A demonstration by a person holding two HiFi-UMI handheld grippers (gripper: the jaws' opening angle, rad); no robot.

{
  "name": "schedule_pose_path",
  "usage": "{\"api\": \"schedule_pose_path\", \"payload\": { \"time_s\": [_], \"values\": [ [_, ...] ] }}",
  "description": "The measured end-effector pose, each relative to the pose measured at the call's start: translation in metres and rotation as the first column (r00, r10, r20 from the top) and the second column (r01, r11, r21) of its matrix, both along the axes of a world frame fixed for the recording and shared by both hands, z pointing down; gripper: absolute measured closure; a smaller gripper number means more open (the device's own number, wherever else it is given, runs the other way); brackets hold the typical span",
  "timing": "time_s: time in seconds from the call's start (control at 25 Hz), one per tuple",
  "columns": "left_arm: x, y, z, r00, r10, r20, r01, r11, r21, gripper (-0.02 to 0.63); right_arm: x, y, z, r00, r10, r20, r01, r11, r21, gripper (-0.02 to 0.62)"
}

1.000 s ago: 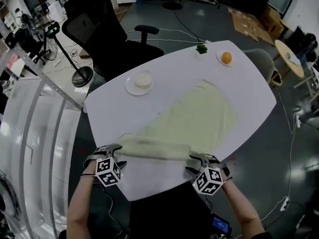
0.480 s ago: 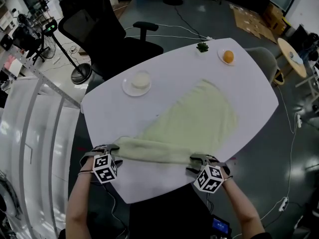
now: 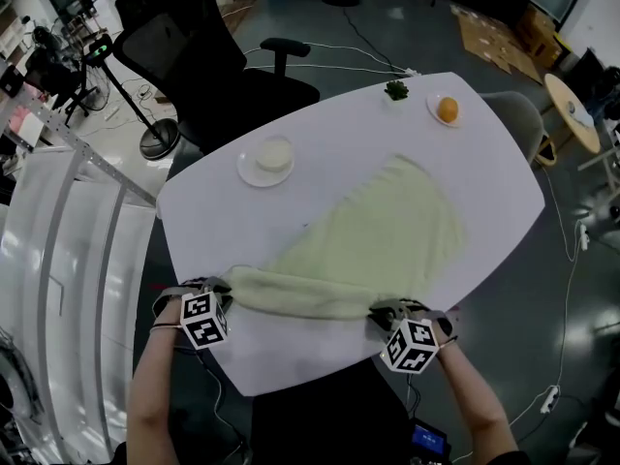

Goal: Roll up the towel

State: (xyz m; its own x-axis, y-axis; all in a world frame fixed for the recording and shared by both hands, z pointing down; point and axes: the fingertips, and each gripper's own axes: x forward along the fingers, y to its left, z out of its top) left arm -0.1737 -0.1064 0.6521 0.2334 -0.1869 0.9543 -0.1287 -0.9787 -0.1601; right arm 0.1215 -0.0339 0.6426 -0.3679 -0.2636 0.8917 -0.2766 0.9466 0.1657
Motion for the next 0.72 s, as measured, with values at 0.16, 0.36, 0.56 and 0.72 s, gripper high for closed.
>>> {"api": "schedule_pose_path", "payload": {
  "time_s": [0.16,0.36,0.56,0.72],
  "values": [
    [-0.005,-0.003,-0.006,0.999,0.03,0.039,-0.032,0.997,0.069,0.557,0.005,-0.004,-0.011,1.0,0.012,0.007,-0.013,0.998,0.057,0.563],
    [-0.007,-0.007,-0.029,1.0,0.016,0.014,-0.018,0.988,0.152,0.561,0.006,-0.007,-0.03,1.0,0.021,0.012,-0.022,0.994,0.108,0.568],
    [-0.016,0.002,-0.043,1.0,0.01,-0.009,-0.008,0.98,0.196,0.563,0.0,0.0,-0.047,0.999,0.032,0.021,-0.035,0.988,0.151,0.568],
    [-0.025,0.018,-0.046,1.0,0.022,-0.01,-0.02,0.979,0.204,0.565,-0.008,0.013,-0.052,0.999,0.039,0.016,-0.041,0.985,0.169,0.568]
  ]
}}
